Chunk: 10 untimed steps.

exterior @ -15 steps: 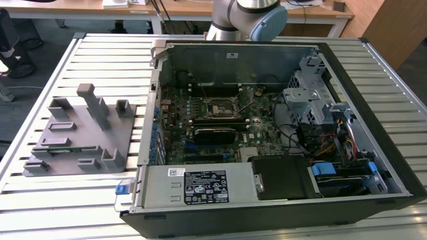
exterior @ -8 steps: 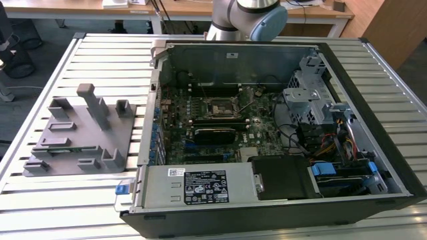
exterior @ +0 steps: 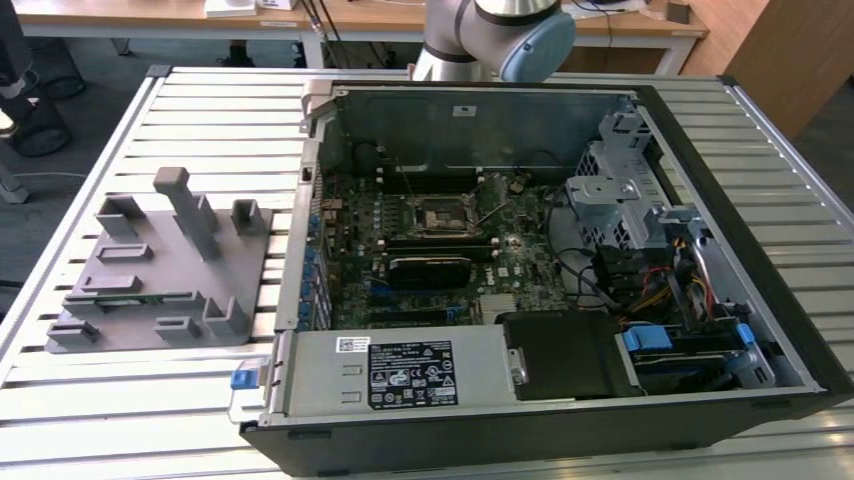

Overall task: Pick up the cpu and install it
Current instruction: 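Pick up the cpu and move it towards the insertion slot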

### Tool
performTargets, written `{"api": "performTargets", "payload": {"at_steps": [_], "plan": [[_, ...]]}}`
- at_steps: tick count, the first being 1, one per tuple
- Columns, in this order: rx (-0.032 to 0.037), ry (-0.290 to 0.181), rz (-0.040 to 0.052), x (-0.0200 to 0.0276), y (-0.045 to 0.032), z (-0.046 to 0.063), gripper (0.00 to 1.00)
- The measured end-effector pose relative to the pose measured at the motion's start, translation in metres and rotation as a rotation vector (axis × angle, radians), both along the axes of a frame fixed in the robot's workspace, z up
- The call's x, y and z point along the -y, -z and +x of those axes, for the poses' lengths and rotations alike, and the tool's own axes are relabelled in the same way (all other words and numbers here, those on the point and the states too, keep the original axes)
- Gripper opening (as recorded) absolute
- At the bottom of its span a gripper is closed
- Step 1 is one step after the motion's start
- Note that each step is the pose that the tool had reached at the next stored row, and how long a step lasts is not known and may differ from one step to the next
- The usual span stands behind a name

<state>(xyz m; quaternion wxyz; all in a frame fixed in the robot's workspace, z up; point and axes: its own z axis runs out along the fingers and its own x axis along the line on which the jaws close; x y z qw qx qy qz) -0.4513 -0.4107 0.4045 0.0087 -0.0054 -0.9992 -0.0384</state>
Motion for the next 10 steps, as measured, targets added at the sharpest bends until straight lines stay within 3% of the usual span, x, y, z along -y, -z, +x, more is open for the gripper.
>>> {"api": "performTargets", "payload": {"at_steps": [10], "plan": [[-0.0002, 0.0, 0.0, 0.0, 0.0, 0.018, 0.53]]}}
